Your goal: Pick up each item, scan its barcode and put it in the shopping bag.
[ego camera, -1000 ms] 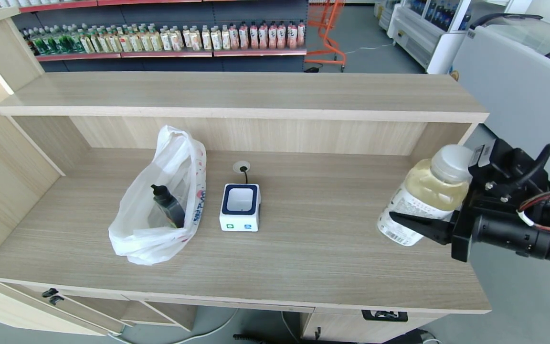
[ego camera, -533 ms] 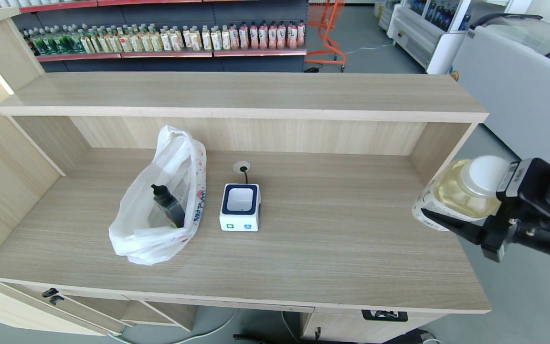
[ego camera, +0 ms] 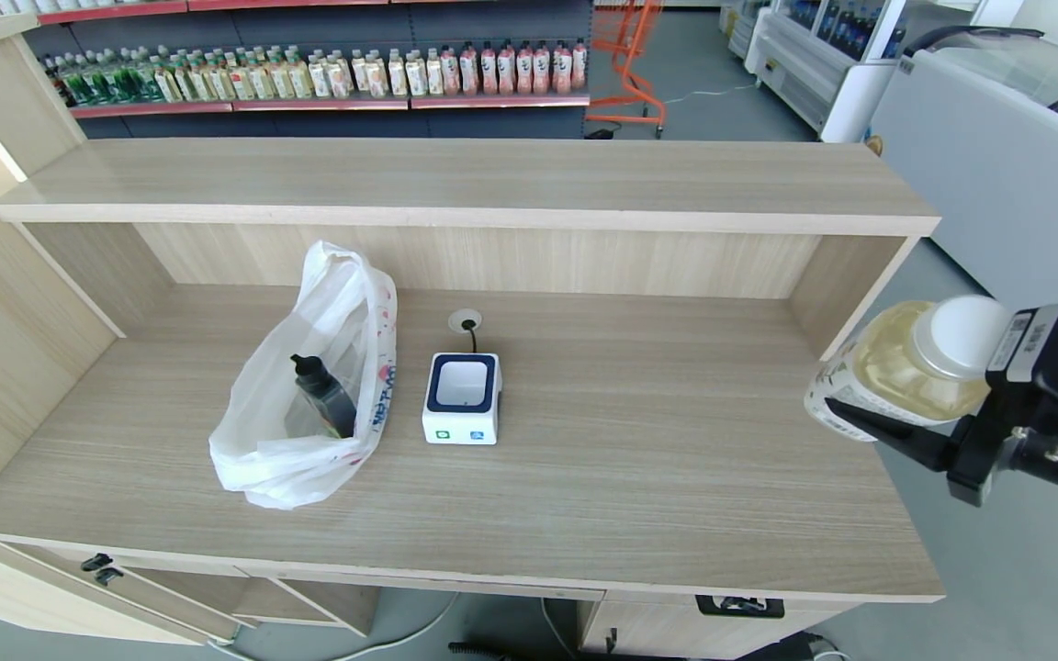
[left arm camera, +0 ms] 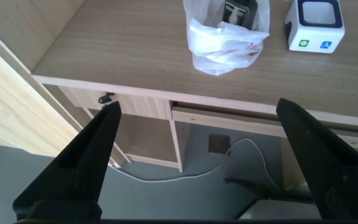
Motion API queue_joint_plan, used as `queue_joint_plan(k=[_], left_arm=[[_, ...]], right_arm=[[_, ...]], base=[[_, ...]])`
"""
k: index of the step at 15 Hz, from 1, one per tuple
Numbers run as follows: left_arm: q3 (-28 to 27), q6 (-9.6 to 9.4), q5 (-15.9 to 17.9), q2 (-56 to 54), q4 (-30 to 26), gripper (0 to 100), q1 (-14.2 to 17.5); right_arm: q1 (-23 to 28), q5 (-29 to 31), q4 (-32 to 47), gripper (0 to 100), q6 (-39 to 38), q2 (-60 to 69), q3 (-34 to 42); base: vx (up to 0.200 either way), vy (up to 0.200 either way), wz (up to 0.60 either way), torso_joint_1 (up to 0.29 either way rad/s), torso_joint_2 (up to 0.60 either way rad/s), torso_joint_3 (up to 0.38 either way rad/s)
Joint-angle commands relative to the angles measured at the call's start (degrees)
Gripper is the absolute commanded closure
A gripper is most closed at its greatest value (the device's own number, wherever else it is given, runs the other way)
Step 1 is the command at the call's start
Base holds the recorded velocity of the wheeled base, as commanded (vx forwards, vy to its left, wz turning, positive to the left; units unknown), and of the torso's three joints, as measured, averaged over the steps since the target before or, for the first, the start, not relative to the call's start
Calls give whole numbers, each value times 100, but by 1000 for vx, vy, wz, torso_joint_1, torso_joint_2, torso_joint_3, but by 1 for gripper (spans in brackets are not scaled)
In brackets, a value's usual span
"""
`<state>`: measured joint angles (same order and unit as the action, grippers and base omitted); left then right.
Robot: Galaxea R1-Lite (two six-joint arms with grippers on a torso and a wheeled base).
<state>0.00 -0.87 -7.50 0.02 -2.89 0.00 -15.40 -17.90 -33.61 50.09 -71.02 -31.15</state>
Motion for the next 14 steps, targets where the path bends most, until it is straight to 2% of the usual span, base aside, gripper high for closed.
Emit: queue_joint_plan(k=[1,12,13,14], left_arm=[[0,-1,3,-2,-1,0,0],[0,-1,3,-2,-1,0,0],[0,-1,3,-2,-1,0,0],[0,-1,3,-2,-1,0,0]], right_arm=[[-7,-21,-5,100,-8,45,12],[-25,-241,4,100,-201,-34,21],[-25,-241,4,100,-201,-52,21],[-25,-241,-5,100,-201,-61,21]], base=[[0,200,0,2,2,2],[0,200,0,0,0,1],[200,200,0,-2,-2,7],[0,0,0,0,0,0]])
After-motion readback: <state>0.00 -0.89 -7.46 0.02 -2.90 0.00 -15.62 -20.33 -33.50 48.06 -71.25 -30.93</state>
